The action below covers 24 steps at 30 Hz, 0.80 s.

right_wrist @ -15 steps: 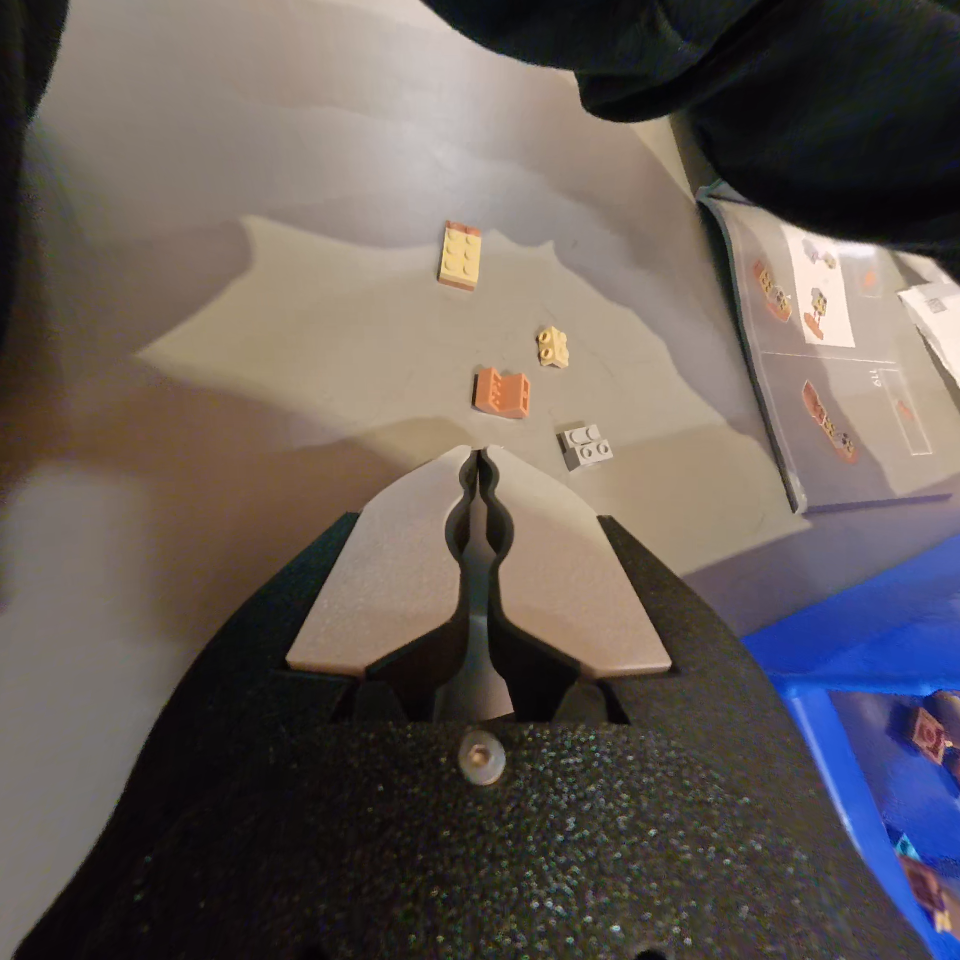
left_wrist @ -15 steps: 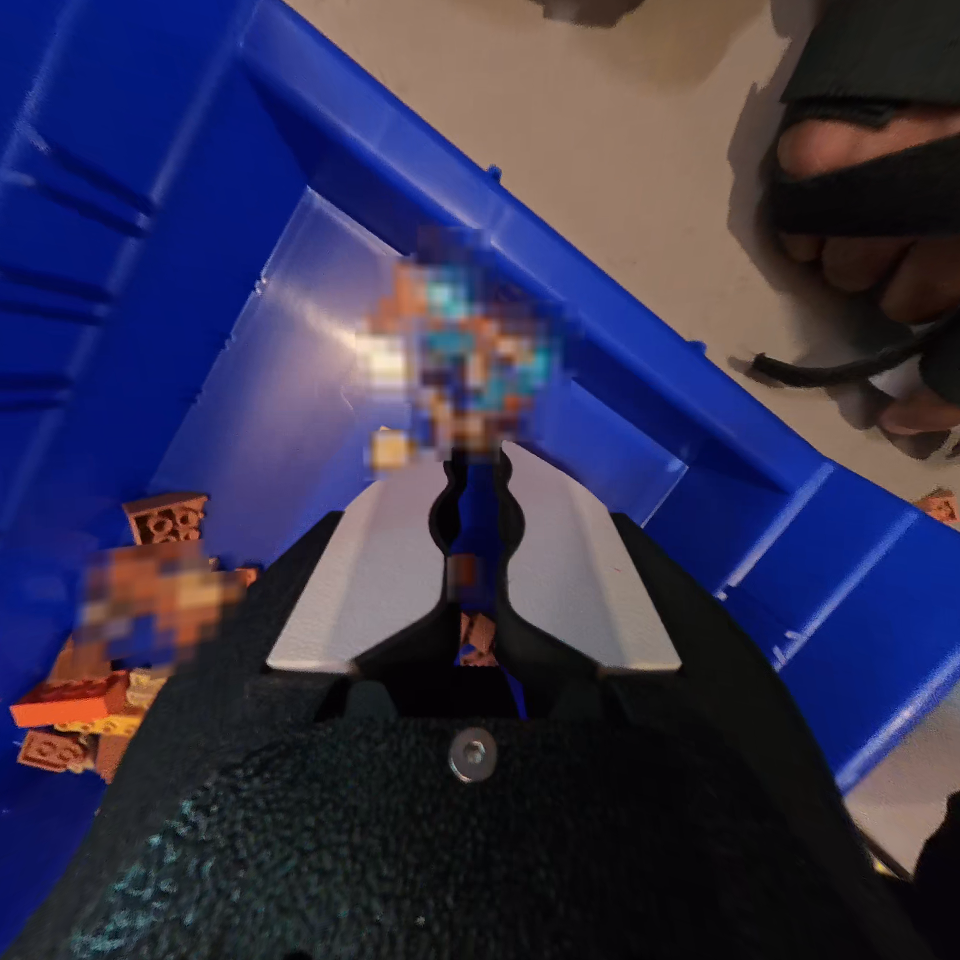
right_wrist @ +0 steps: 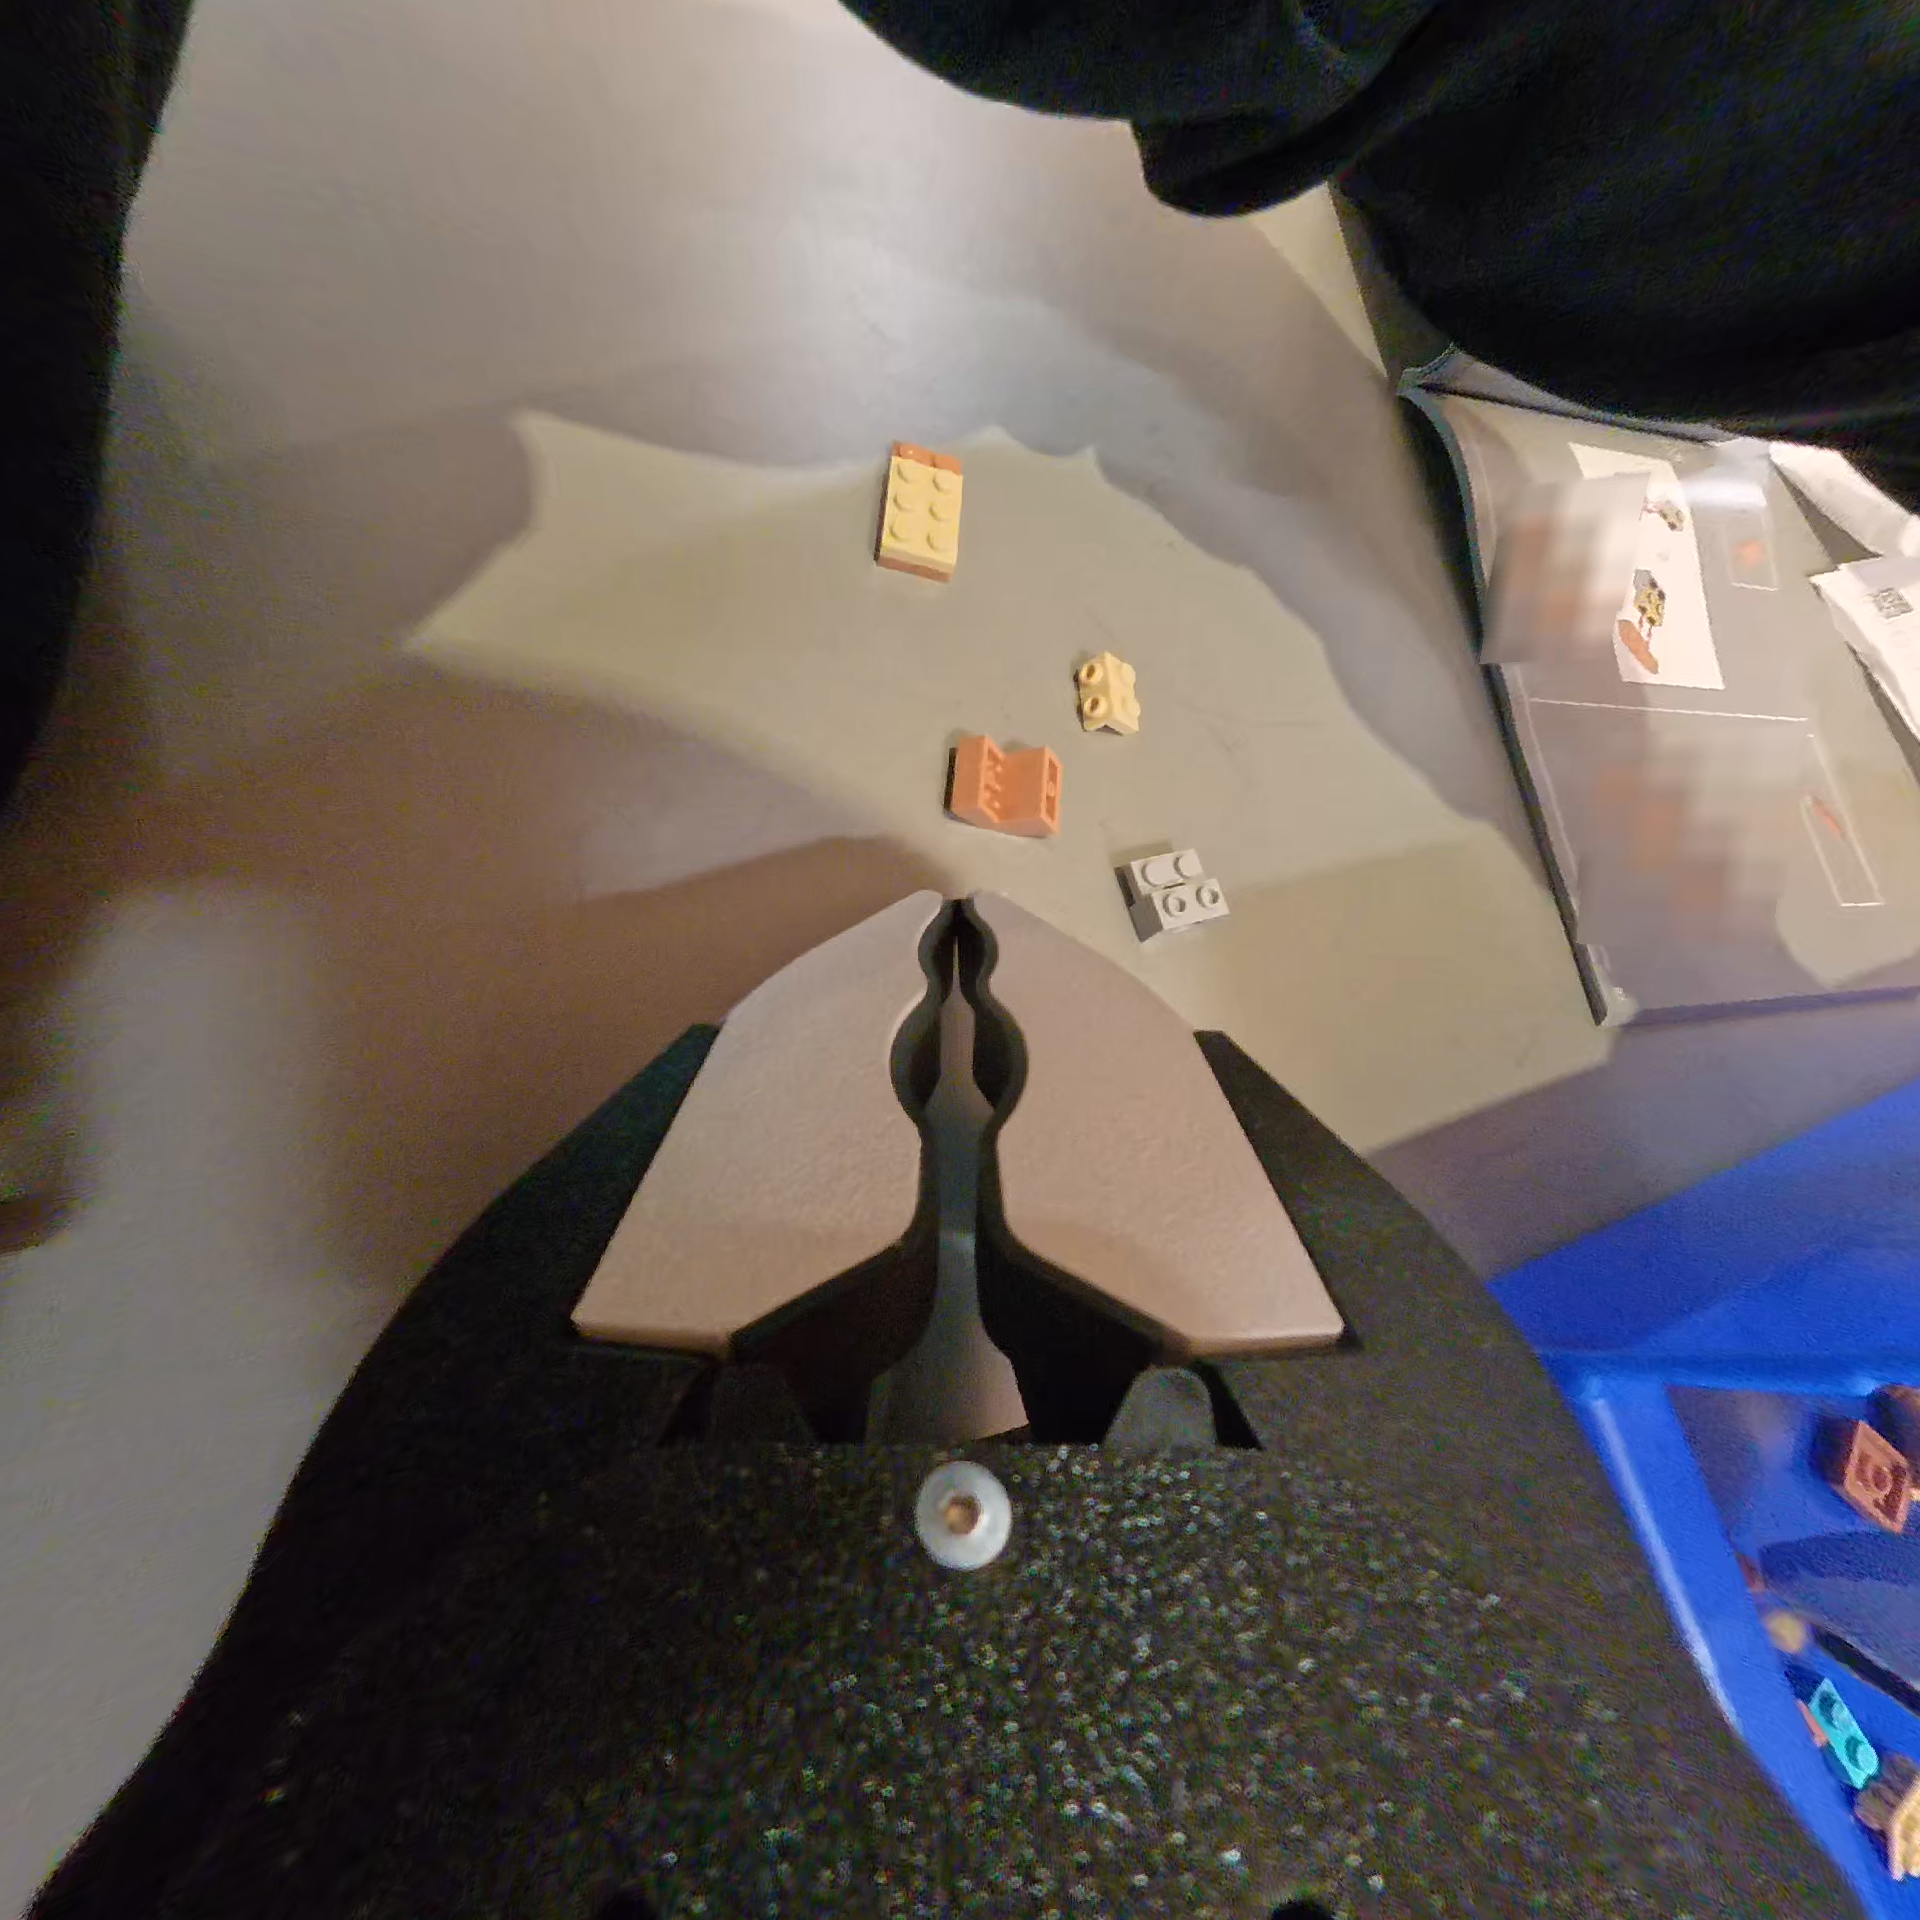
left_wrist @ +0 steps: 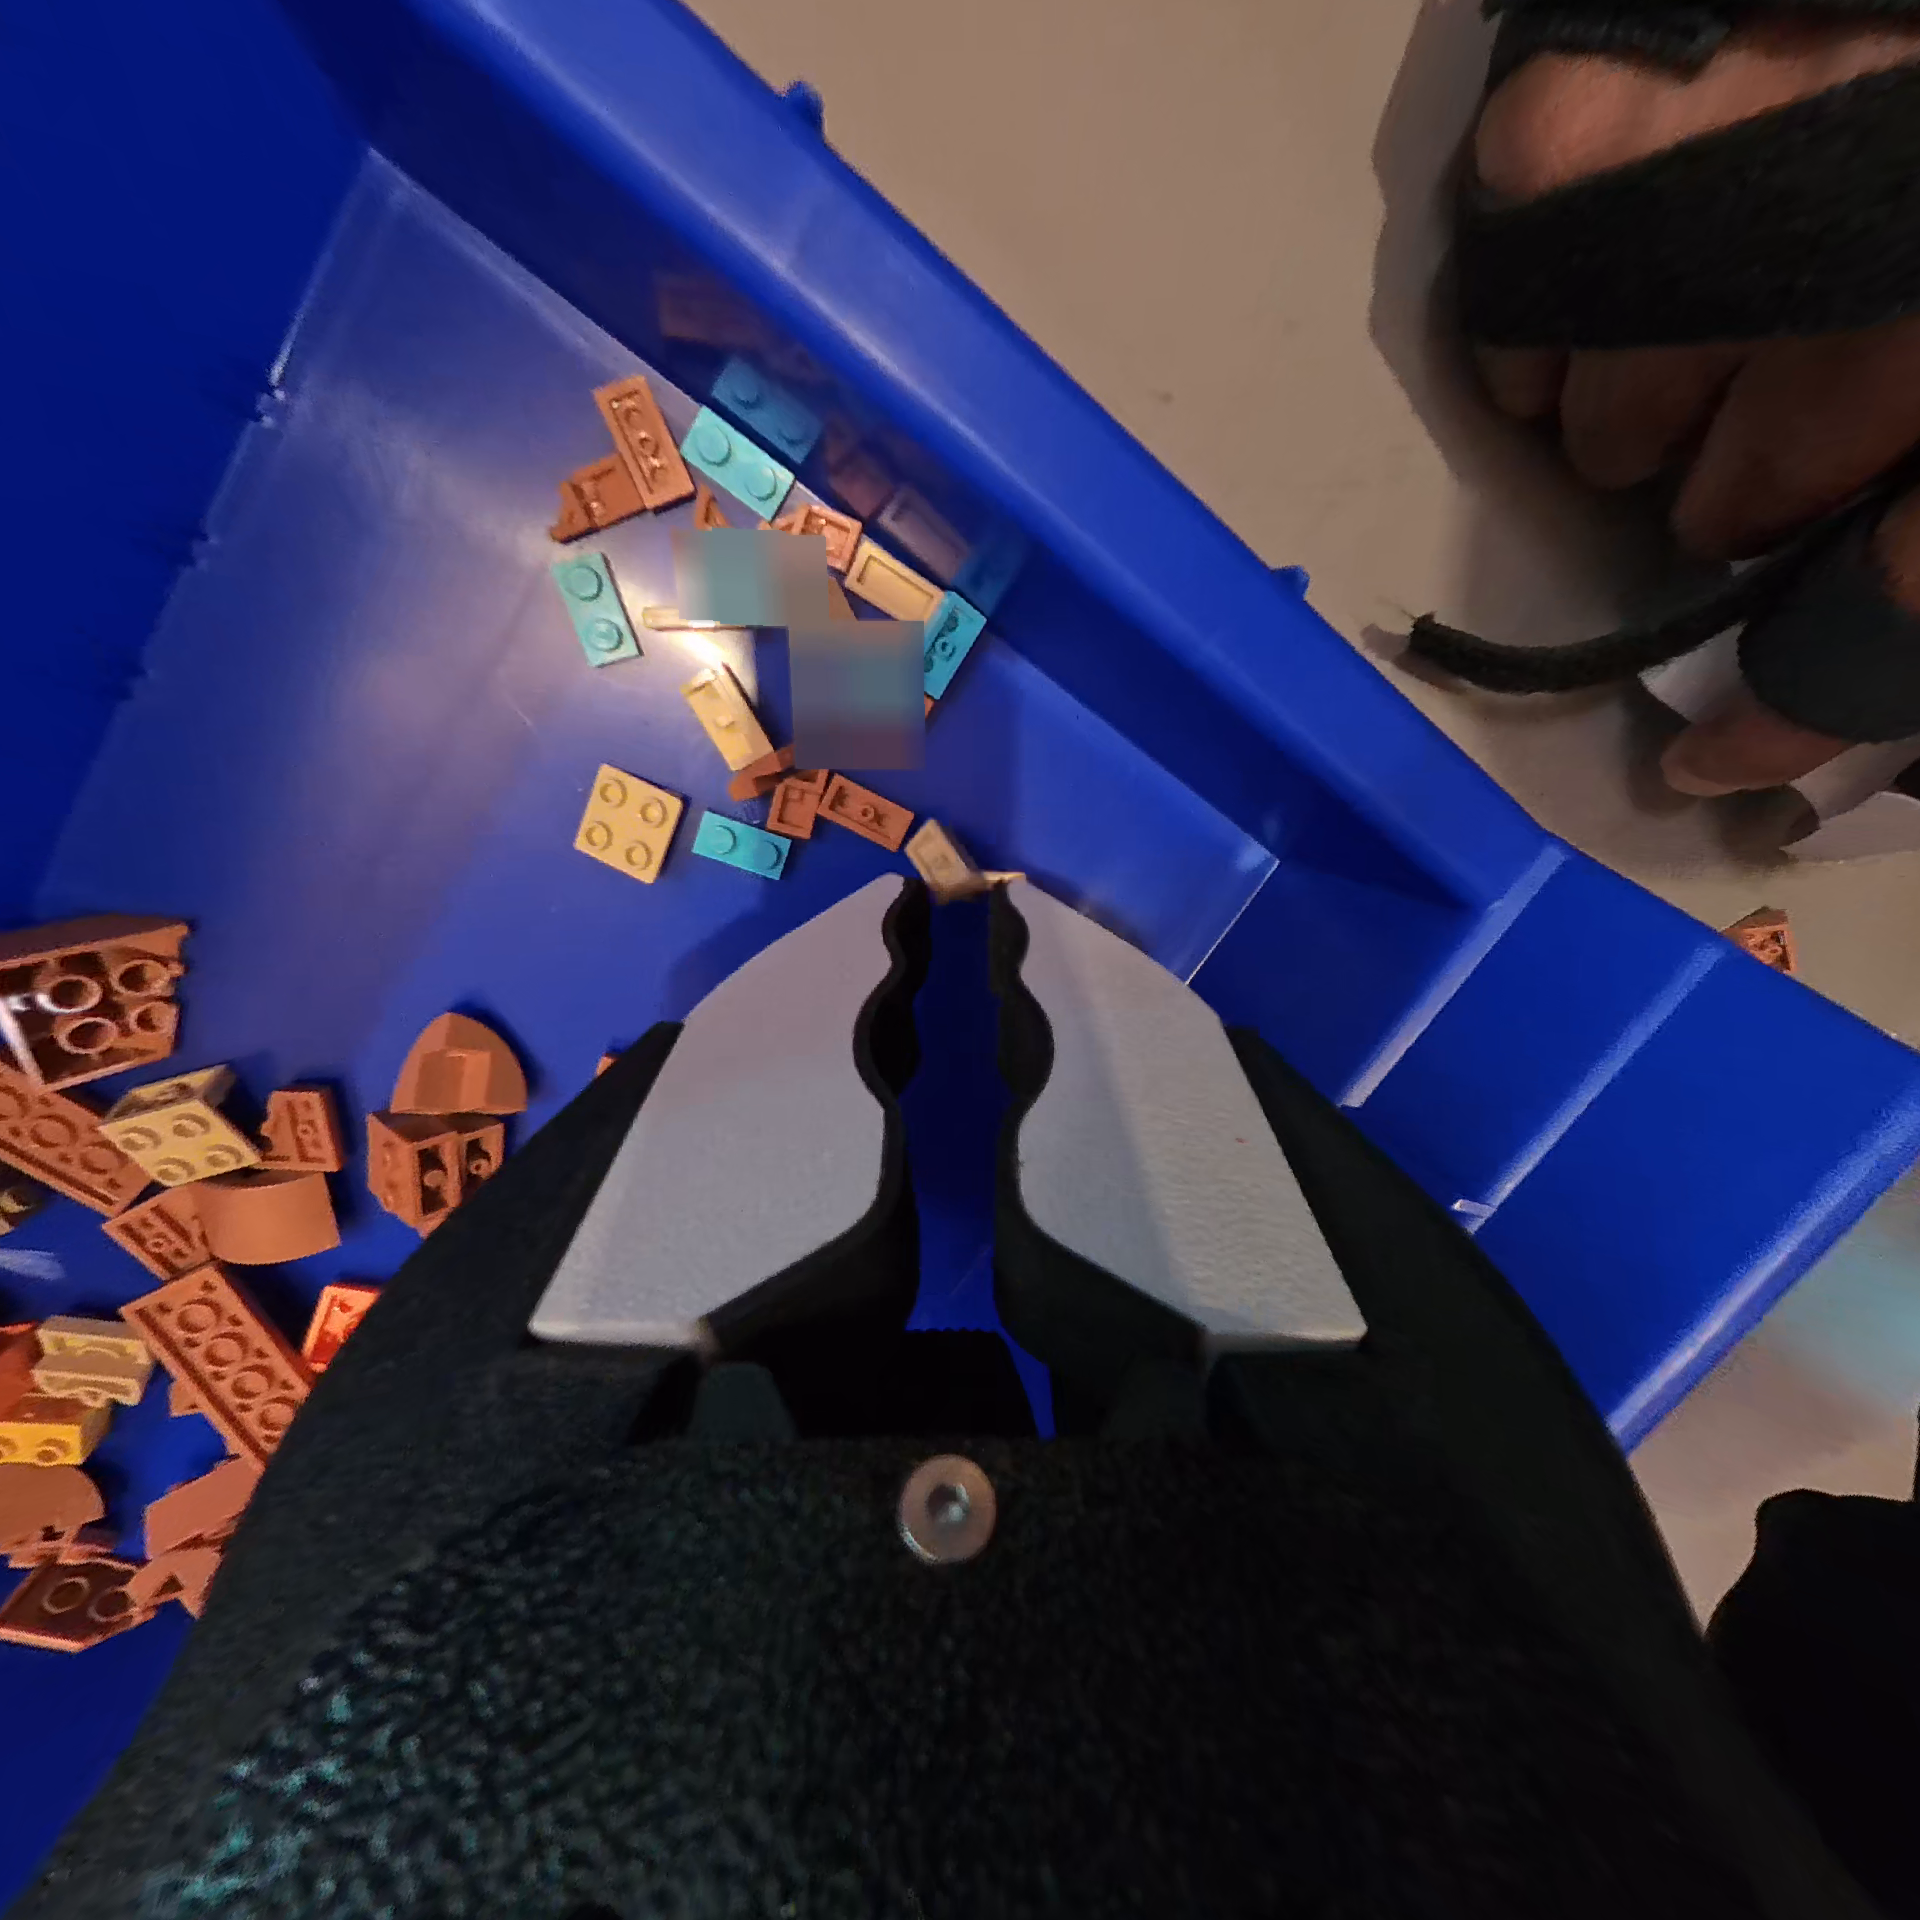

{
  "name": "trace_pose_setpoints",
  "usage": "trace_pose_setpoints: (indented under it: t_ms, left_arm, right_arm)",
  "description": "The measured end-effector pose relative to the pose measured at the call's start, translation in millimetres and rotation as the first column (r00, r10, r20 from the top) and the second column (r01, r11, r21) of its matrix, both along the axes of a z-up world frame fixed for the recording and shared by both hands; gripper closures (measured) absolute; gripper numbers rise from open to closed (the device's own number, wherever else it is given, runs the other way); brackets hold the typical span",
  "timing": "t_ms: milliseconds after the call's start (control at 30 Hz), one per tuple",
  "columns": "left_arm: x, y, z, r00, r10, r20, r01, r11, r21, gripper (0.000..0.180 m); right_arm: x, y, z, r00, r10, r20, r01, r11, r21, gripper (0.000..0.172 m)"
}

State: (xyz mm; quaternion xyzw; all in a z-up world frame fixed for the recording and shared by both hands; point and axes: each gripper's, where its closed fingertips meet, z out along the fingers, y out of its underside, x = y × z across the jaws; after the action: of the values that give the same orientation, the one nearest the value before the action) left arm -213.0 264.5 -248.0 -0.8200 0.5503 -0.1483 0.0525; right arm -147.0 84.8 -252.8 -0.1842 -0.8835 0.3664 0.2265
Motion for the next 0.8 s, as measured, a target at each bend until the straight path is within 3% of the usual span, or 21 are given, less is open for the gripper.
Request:
trace_pose_setpoints:
  t_ms: [233,400,800]
  left_arm:
    - [2.5,11.9,5.9,0.999,-0.023,0.039,0.018,0.995,0.103,0.164]
    - [18.3,21.8,9.4,0.985,-0.147,0.093,0.121,0.963,0.242,0.163]
    - [35.5,14.0,-11.4,0.960,-0.263,0.095,0.246,0.956,0.157,0.171]
  right_arm:
    - [-0.4,0.7,-0.4,1.000,0.000,0.001,0.000,1.000,-0.004,0.172]
    - [-0.9,1.3,-0.7,1.000,0.000,0.002,0.000,1.000,-0.008,0.172]
    - [0.4,3.5,-1.2,1.000,0.007,0.015,-0.007,1.000,-0.023,0.172]
